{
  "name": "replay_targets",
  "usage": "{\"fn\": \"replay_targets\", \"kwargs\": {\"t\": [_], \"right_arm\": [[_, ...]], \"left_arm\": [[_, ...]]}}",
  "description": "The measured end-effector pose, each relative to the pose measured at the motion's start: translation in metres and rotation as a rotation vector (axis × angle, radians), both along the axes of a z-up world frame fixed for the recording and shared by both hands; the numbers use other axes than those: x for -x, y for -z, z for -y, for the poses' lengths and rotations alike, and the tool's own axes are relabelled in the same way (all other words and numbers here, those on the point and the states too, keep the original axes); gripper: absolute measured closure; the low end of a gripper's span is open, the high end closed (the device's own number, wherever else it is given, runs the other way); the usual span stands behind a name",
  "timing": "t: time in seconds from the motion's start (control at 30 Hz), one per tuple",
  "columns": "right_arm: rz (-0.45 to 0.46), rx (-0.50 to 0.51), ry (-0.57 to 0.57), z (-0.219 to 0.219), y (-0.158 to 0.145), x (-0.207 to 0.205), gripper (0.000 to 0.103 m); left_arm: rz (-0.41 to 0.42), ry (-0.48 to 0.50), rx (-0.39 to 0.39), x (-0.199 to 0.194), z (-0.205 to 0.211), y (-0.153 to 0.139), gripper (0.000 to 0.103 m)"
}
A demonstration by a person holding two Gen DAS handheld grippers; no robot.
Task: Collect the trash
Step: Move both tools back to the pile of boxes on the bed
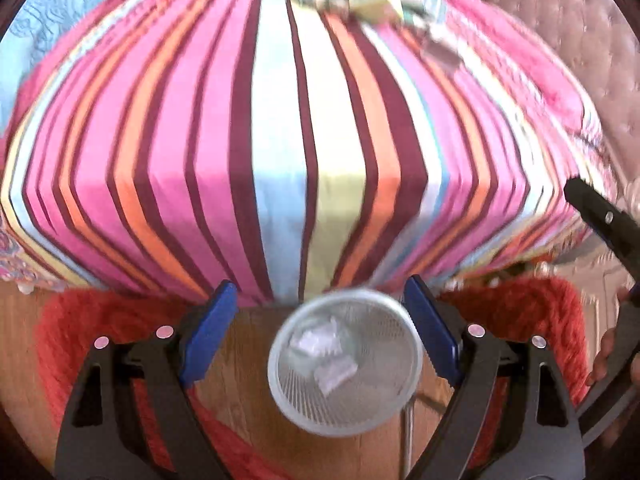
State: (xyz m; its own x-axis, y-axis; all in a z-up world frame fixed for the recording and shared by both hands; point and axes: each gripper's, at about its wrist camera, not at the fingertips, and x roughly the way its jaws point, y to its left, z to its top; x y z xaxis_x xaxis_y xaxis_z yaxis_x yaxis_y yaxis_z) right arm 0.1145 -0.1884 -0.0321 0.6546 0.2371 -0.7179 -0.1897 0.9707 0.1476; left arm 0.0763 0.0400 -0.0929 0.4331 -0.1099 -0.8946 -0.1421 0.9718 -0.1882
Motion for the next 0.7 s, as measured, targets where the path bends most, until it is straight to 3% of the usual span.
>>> {"fn": "replay_targets", "kwargs": {"t": [0.17, 0.37, 0.7], "right_arm": [[0.021, -0.021, 0.010, -0.005, -0.011, -0.027, 0.010], [0.077, 0.025, -0.010, -0.026, -0.022, -0.046, 0.010], [0.043, 0.043, 0.001, -0.040, -0.007, -0.090, 0.010]], "left_arm": [[0.101, -0.054, 0.045, -0.032, -0.014, -0.033, 0.020], [0.200, -0.032, 0.052, -0.073, -0.011, -0.066, 0.020], [0.187, -0.040, 0.089, -0.155, -0.019, -0.065, 0.020]]}}
